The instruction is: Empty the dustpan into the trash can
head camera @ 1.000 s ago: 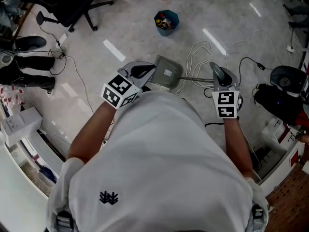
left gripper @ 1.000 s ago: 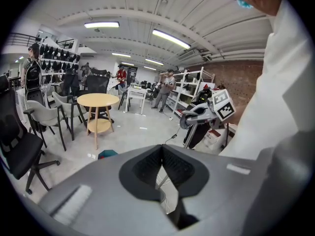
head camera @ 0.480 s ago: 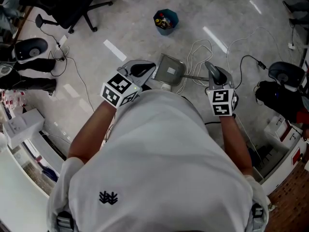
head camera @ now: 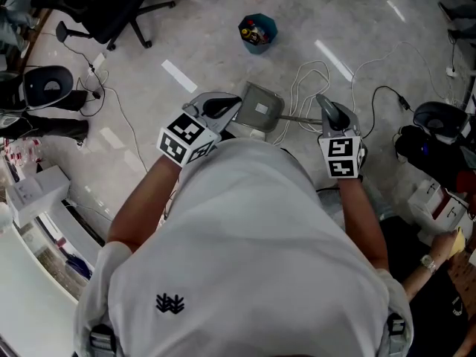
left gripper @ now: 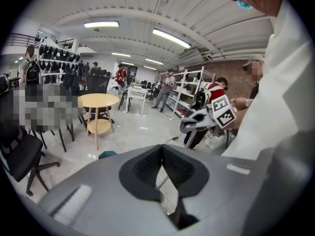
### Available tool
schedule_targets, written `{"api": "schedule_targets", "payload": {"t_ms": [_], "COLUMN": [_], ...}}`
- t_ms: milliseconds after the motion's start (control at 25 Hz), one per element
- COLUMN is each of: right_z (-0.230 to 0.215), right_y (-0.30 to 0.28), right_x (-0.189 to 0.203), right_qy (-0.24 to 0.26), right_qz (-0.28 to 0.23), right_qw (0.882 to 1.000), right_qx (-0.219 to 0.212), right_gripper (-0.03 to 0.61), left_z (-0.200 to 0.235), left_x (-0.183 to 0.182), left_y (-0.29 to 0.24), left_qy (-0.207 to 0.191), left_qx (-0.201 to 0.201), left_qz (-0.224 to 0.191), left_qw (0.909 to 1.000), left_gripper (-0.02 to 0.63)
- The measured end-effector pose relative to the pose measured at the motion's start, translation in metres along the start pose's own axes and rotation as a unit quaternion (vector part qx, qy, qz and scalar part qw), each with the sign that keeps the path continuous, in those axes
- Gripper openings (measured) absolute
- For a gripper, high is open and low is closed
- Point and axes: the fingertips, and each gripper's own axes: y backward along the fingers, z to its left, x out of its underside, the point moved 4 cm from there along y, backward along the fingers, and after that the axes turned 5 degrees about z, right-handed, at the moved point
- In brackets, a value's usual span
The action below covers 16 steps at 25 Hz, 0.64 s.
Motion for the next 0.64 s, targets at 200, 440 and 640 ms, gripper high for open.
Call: {"api": "schedule_targets", "payload": {"t_ms": [200, 440, 640], "right_z": [0.003, 0.004, 0.002], "right_y": [0.001, 0.001, 0.006], "right_x": [-0.003, -0.006, -0.014], "right_qy": [0.001, 0.002, 0.009], "right_qz": [0.000, -0.008, -0.009], "right_qw": [1.000, 1.000, 1.000], "right_qx": [-0.004, -0.003, 0.001], "right_gripper": [0.059, 0.059, 0.058], "left_z": [-0.002, -0.003, -0.004], "left_x": [-0.013, -0.017, -0.014], "left_y": [0.007, 0.008, 0.005], "left_qy": [-0.007, -0.014, -0.011], "left_qx": [0.001, 0.002, 0.008], "left_qz": [-0.018, -0.024, -0.018], "left_qw": [0.9998, 0.9996, 0.9997], "left_gripper": [0.056, 0.057, 0.057]}}
